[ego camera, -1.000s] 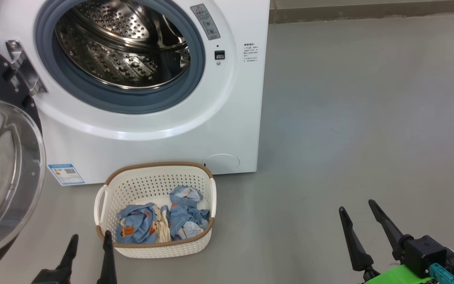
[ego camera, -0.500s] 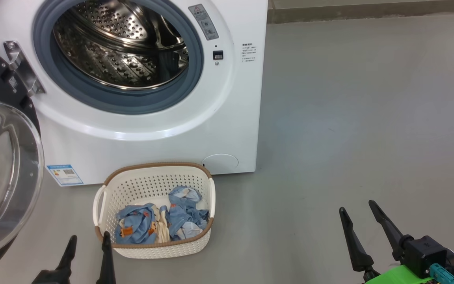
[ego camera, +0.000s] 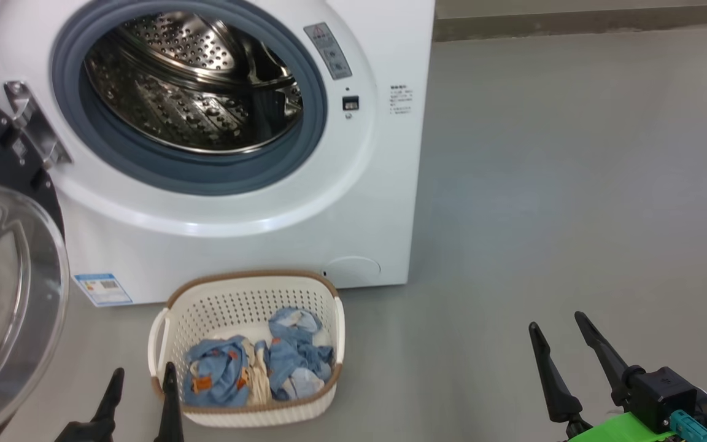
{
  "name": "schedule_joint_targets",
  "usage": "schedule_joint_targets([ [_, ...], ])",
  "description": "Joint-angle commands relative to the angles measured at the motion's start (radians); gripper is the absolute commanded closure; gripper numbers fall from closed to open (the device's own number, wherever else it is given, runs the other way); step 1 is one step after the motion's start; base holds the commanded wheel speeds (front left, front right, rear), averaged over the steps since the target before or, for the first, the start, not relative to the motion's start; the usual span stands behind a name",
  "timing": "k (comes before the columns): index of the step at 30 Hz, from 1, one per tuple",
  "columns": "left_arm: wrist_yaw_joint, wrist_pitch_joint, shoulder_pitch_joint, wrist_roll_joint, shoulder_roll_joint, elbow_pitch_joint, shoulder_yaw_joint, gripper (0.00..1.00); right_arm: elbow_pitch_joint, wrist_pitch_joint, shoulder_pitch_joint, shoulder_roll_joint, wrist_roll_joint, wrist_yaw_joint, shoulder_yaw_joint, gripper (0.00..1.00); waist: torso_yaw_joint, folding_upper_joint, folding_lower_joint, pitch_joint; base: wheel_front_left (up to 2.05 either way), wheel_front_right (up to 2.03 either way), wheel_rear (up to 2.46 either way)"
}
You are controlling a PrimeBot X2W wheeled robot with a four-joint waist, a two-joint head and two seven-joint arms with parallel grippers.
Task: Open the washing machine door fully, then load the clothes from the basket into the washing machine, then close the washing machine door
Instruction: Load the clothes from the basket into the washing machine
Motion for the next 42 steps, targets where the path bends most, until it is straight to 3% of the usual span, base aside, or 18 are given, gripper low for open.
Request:
schedule_joint_targets([
  [1, 0.003, -0.007, -0.034, -0.006, 0.017, -0.019, 0.031, 0.0, -0.023, -0.007, -0.019, -0.003, 0.006, 0.002, 0.022, 0.0, 0.001, 0.0, 0.0, 0.002, 1.83, -2.33, 0.5],
  [15, 0.001, -0.023, -0.044, -0.008, 0.022, -0.023, 0.017, 0.0, -0.023, -0.009, -0.032, -0.003, 0.004, 0.002, 0.024, 0.0, 0.006, 0.0, 0.0, 0.017, 1.38, -1.49, 0.11],
  [42, 0.01, -0.02, -0.056, -0.016, 0.029, -0.002, -0.006, 0.0, -0.031, -0.008, -0.038, -0.003, 0.001, 0.002, 0.027, 0.0, 0.009, 0.0, 0.0, 0.04, 0.03, -0.03, 0.0],
])
